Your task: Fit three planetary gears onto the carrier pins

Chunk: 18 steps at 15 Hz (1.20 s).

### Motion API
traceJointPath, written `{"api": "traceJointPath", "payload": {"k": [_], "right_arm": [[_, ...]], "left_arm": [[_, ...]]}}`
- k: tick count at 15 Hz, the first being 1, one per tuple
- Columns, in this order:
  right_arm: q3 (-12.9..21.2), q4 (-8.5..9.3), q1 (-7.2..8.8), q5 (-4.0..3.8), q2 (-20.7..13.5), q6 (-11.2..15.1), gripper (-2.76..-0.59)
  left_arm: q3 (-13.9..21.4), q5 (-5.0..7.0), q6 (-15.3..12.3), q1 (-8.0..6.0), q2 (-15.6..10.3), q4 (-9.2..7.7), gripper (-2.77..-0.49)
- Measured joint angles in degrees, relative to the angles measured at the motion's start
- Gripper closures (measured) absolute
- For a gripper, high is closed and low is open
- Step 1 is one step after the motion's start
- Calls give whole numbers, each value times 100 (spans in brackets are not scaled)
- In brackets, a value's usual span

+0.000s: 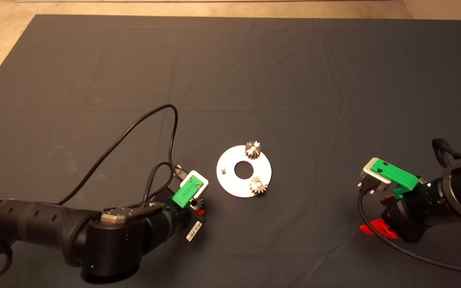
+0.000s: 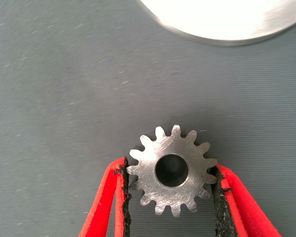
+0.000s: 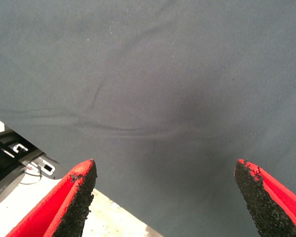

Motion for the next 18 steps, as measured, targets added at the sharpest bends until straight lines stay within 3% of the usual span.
{"api": "traceJointPath", "payload": {"k": [6, 9, 11, 16, 18], "right_arm": [[0, 0, 0, 2, -4, -77, -206], [2, 0, 0, 14, -196, -203, -206], [2, 0, 0, -12, -355, -264, -206], [2, 0, 0, 22, -401, -305, -206], [2, 0, -1, 20, -404, -333, -206]], "left_arm": [[121, 5, 98, -14, 158, -61, -81], [121, 18, 195, -242, 203, -217, -81], [121, 41, 219, -306, 265, -334, -81], [42, 55, 241, -503, 363, -550, -80], [-112, 46, 358, -665, 467, -753, -80]]}}
